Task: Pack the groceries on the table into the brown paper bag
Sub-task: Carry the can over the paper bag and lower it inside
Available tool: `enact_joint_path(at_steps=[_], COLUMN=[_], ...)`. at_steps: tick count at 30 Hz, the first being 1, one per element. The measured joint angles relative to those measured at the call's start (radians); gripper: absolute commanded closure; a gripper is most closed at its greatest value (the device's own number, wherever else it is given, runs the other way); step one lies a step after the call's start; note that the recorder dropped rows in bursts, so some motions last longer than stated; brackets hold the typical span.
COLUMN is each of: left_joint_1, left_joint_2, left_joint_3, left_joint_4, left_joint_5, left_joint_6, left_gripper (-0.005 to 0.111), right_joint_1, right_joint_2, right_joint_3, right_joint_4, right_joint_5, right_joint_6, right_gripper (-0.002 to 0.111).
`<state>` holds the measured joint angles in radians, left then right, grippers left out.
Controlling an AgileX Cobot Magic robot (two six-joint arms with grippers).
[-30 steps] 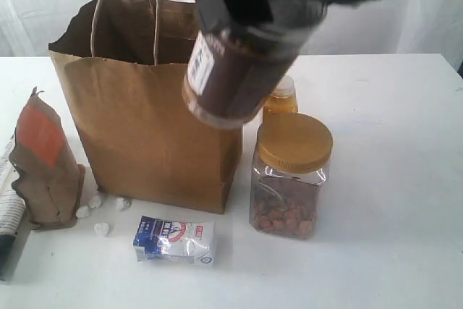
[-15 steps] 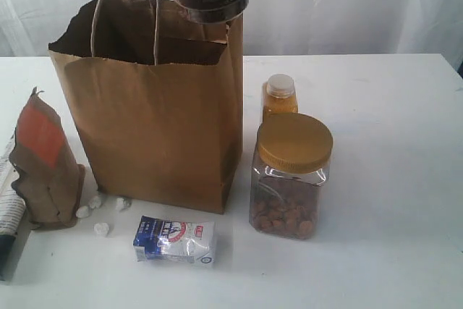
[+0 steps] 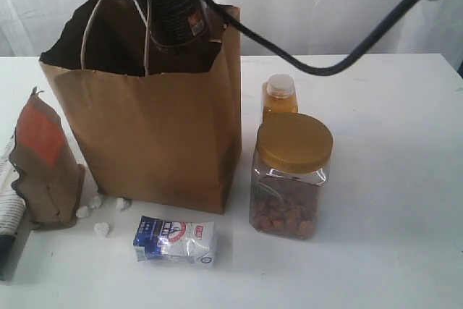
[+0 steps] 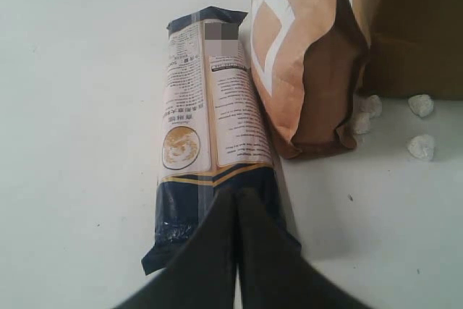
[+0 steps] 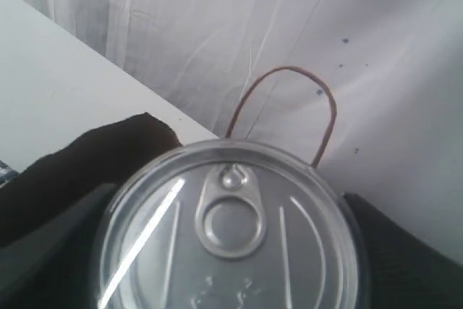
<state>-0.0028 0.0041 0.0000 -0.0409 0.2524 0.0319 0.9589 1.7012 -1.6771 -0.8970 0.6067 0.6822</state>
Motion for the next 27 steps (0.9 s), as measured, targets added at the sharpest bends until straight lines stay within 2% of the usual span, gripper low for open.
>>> enact_joint_path(at_steps=[3, 10, 27], left_joint_1=[0.0, 0.0, 0.0], left_joint_2=[0.0, 0.0, 0.0], left_joint_3=[0.0, 0.0, 0.0], left_joint_4=[0.0, 0.0, 0.0], left_joint_5=[0.0, 0.0, 0.0], left_joint_6=[0.0, 0.0, 0.0], left_gripper=[0.107, 0.107, 0.107], right_joint_1=[0.0, -0.001, -0.022], right_joint_2=[0.014, 0.029, 0.033], right_joint_3=[0.0, 0.0, 0.0], right_joint_4=[-0.002, -0.006, -0.006], right_joint_5=[0.015, 0.098, 0.114], right_joint_6=[0.018, 0.032, 0.042], right_gripper=[0.058, 0.046, 0.046])
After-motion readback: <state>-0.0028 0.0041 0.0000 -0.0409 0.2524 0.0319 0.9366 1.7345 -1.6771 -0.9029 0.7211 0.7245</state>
